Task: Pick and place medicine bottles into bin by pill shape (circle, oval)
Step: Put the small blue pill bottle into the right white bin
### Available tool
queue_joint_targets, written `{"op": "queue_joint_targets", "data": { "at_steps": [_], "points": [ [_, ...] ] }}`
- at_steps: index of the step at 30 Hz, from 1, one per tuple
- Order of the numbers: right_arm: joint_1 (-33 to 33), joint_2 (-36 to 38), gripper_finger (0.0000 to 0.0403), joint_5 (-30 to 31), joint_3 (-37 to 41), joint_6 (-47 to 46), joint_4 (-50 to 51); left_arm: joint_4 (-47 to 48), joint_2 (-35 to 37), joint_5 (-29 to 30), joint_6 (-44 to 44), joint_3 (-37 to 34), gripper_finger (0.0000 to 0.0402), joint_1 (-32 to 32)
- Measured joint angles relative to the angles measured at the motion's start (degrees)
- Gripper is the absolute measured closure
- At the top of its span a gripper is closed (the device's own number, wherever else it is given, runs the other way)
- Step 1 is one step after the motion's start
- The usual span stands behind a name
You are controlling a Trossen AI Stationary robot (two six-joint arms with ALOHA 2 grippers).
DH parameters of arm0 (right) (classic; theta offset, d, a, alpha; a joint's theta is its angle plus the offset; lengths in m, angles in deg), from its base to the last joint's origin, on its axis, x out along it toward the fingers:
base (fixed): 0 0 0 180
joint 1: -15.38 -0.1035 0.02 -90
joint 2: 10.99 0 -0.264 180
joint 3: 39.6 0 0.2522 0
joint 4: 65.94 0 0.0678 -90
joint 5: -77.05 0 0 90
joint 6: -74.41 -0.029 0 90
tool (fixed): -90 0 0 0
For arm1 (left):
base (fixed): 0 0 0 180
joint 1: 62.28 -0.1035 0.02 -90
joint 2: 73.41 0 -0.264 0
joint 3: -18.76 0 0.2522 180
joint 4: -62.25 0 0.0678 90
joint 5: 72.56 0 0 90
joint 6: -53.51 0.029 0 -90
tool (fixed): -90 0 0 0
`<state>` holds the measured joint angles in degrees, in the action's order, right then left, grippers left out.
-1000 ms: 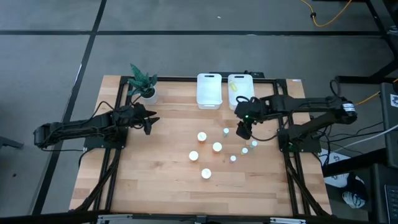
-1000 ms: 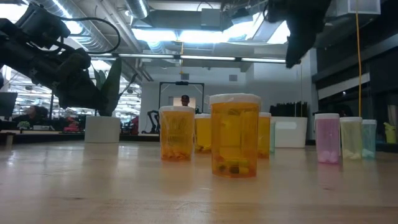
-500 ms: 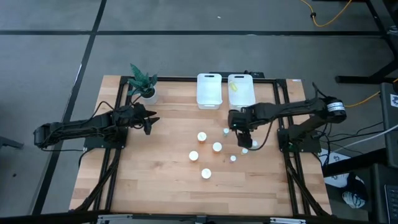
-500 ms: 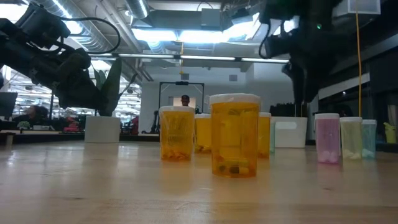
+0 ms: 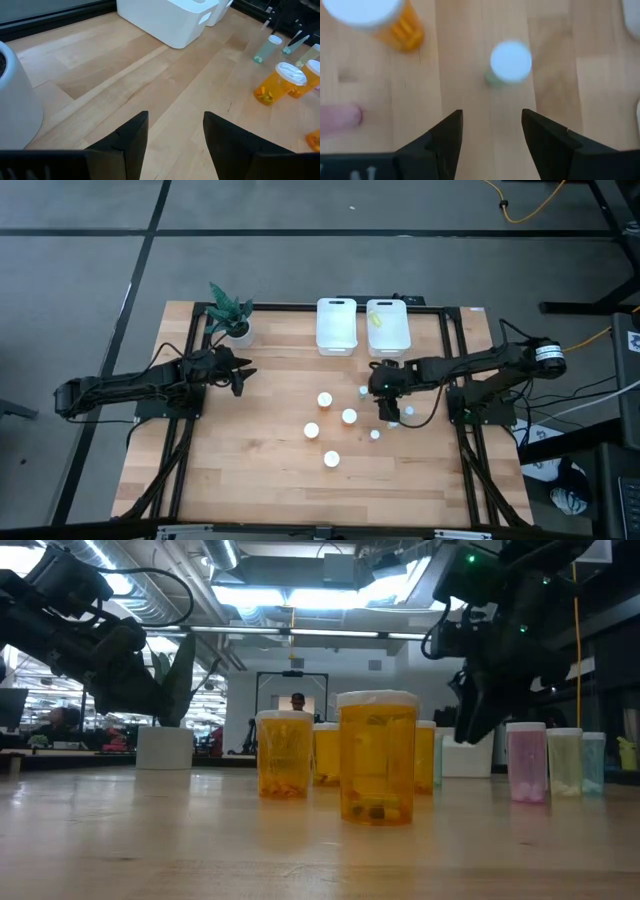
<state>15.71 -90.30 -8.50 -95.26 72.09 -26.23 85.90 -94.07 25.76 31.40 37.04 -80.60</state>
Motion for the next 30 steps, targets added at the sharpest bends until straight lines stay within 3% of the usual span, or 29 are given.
{"op": "queue_joint_targets", "data": {
  "at_steps": [17, 30],
  "points": [
    [2.59, -5.01, 0.0199, 0.0, 0.19, 2.96, -10.02, 0.0, 0.0, 0.0, 0.17, 0.0, 0.022, -0.02],
    [2.57, -6.38, 0.0199, 0.0, 0.19, 2.79, -12.1, 0.0, 0.0, 0.0, 0.17, 0.02, 0.022, 0.0]
  ]
}}
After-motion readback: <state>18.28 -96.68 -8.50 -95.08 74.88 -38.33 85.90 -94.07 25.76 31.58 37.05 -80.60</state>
